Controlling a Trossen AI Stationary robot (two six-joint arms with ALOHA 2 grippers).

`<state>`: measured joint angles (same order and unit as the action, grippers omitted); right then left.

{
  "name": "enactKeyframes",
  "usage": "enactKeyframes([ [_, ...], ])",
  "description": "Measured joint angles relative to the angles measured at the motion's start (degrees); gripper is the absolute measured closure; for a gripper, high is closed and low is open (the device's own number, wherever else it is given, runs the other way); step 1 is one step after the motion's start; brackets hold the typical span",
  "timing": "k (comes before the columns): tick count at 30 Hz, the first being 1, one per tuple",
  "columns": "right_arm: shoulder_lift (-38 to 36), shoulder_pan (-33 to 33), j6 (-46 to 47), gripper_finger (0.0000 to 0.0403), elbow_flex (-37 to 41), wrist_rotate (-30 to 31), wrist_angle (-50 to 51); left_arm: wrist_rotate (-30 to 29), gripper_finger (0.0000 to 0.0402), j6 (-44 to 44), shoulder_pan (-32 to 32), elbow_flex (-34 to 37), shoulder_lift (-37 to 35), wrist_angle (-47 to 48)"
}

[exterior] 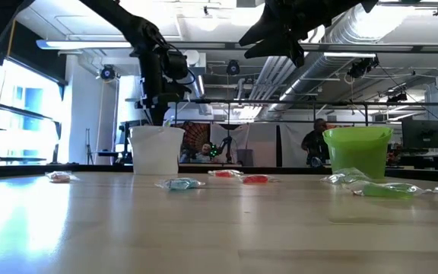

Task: Sort candy by brand, put in halloween buckets
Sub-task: Put the green gummy into the white bucket

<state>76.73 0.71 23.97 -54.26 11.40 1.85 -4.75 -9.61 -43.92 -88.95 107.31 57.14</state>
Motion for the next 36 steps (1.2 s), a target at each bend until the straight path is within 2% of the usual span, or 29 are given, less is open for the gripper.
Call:
enactKeyframes([
  [27, 0.0, 0.0, 0.02, 0.0273, 0.0, -0.72, 0.03, -0.33, 0.04, -0.98, 0.2, 0.09, 3.52, 1.39],
  [31, 0.0, 0.0, -0.56, 0.0273, 0.0, -0.7, 0.32, -0.35, 0.0383, -0.97, 0.22, 0.09, 3.5, 1.51],
  [36, 0.0, 0.0, -0.87, 0.0273, 0.0, -0.72, 0.46, -0.39, 0.034, -0.09, 0.4, 0.09, 3.4, 1.59],
])
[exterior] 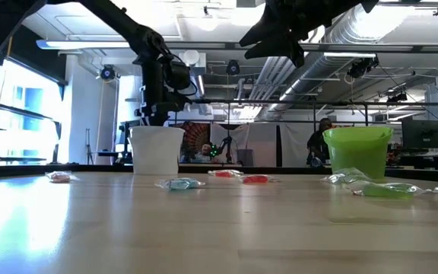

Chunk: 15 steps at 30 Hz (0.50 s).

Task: Sort candy by brand, put in halloween buckets
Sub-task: Put the green gummy into the white bucket

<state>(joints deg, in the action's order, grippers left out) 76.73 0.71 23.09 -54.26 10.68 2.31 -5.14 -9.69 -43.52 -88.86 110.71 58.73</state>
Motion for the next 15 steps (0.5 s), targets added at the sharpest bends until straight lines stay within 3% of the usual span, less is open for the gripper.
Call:
enactKeyframes([
  [6, -0.27, 0.0, -0.13, 0.0273, 0.0, -0.98, 1.54, -0.38, 0.0284, 0.63, 1.23, 0.0, -2.44, -0.35],
  [15, -6.92, 0.02, 3.55, 0.0273, 0.02, -2.4, 17.47, -0.67, 0.0248, 2.99, 5.72, 0.0, -11.07, -6.48],
])
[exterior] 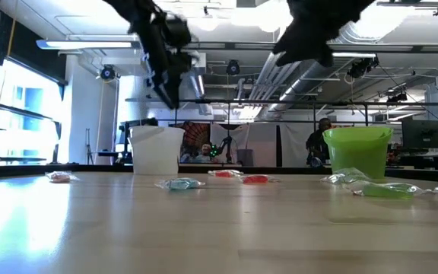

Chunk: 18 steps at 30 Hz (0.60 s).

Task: Sort candy by brand, put in halloween buckets
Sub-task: Put the green gummy into the white bucket

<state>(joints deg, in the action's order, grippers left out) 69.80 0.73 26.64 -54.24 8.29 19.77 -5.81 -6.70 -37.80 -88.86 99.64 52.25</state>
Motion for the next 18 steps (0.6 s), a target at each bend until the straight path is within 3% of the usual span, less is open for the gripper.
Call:
enactKeyframes([
  [4, -0.86, -0.72, 5.31, 0.0272, 0.0, -0.05, 6.71, 0.1, 0.0247, 1.08, 2.92, 0.0, -3.64, -4.49],
  [8, -0.21, -3.27, 13.19, 0.0256, 0.0, 4.87, 13.81, 1.22, 0.0247, 2.9, 5.93, 3.26, -7.97, -11.76],
  [15, 1.35, -9.52, 39.33, 0.0203, 0.0, 16.93, 26.94, 2.35, 0.0247, 7.25, 11.58, 16.07, -18.14, -24.57],
  [18, 3.01, -11.28, 48.4, 0.0186, 0.0, 18.74, 32.57, 2.34, 0.0247, 9.67, 13.95, 22.01, -22.98, -30.08],
])
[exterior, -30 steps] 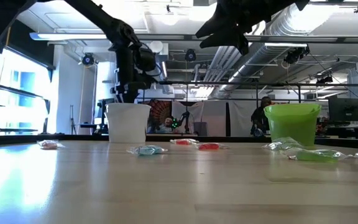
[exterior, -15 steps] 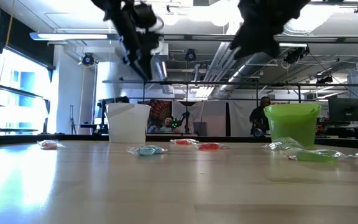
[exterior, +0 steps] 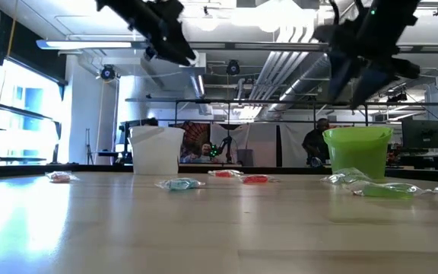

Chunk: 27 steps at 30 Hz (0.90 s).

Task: Sort candy by brand, put in halloween buckets
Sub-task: Put the green gummy into the white bucket

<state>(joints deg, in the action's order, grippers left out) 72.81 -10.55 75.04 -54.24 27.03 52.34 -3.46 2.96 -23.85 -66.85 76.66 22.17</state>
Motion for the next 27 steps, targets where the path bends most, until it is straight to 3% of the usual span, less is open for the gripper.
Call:
enactKeyframes([
  [6, 4.78, 1.22, 8.19, 0.0173, 0.0, -0.23, 3.94, -0.06, 0.0247, 7.42, 3.35, 11.25, -7.63, -11.6],
  [13, 11.97, 6.5, 8.7, 0.0173, 0.0, -5.13, 3.04, -0.12, 0.0247, 13.52, 7.9, 21.55, -13.3, -22.38],
  [27, 25.77, 12.2, 1.01, 0.02, 0.02, -9.54, -4.98, -0.44, 0.0248, 16.37, 13.5, 23.52, -15.13, -24.7],
])
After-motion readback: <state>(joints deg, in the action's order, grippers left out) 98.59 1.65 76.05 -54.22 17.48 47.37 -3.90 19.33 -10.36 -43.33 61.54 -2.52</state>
